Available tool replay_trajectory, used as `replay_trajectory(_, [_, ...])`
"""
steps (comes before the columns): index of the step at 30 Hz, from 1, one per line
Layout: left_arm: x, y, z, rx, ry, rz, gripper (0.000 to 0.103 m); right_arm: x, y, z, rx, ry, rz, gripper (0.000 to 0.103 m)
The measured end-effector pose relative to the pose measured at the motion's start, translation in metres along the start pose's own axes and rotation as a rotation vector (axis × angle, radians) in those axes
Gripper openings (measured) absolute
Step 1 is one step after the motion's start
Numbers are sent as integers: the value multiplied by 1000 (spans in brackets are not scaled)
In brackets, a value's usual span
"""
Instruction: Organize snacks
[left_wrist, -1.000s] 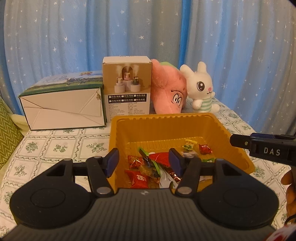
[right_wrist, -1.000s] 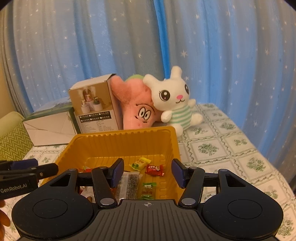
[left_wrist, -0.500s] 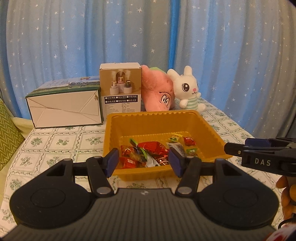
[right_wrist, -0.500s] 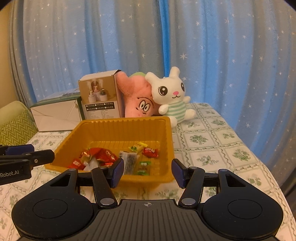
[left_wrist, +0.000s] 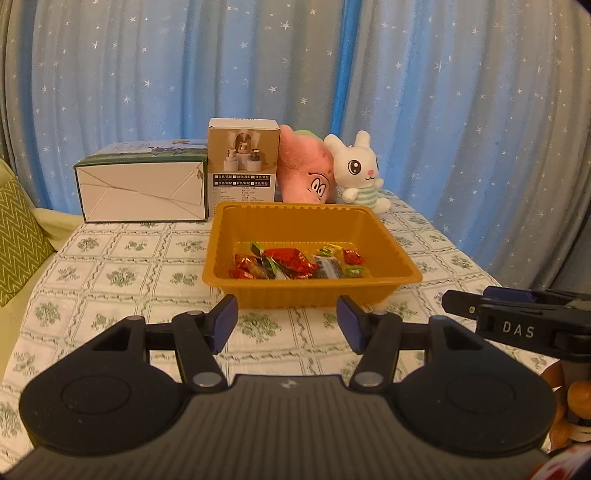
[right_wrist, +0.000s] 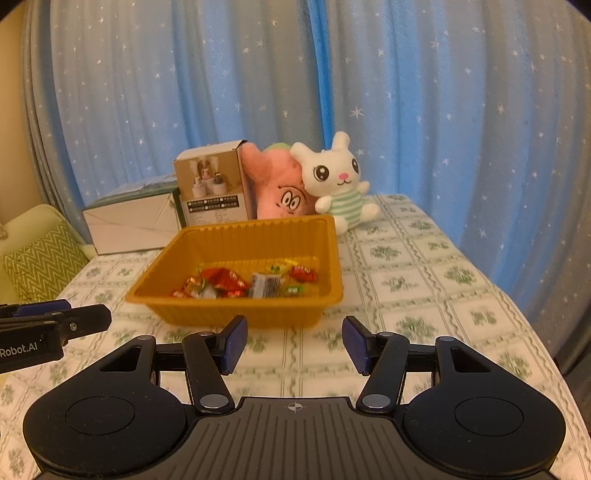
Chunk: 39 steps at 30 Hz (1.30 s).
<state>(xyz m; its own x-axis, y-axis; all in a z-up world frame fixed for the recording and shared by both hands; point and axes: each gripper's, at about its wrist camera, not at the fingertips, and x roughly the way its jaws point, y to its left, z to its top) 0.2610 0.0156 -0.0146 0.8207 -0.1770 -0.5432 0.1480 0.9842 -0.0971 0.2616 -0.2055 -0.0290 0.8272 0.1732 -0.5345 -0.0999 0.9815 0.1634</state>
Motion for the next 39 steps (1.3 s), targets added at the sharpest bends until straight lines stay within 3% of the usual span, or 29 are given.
replay_trajectory(15, [-86, -23, -54, 5, -21, 17, 56, -86, -3, -48, 25, 35, -13, 57])
replay_trajectory(25, [-143, -40, -79, 10, -16, 34, 57, -147, 12, -69, -42, 15, -27, 57])
replay_trajectory(39, [-206, -51, -89, -5, -11, 91, 58, -210, 33, -82, -50, 26, 17, 57])
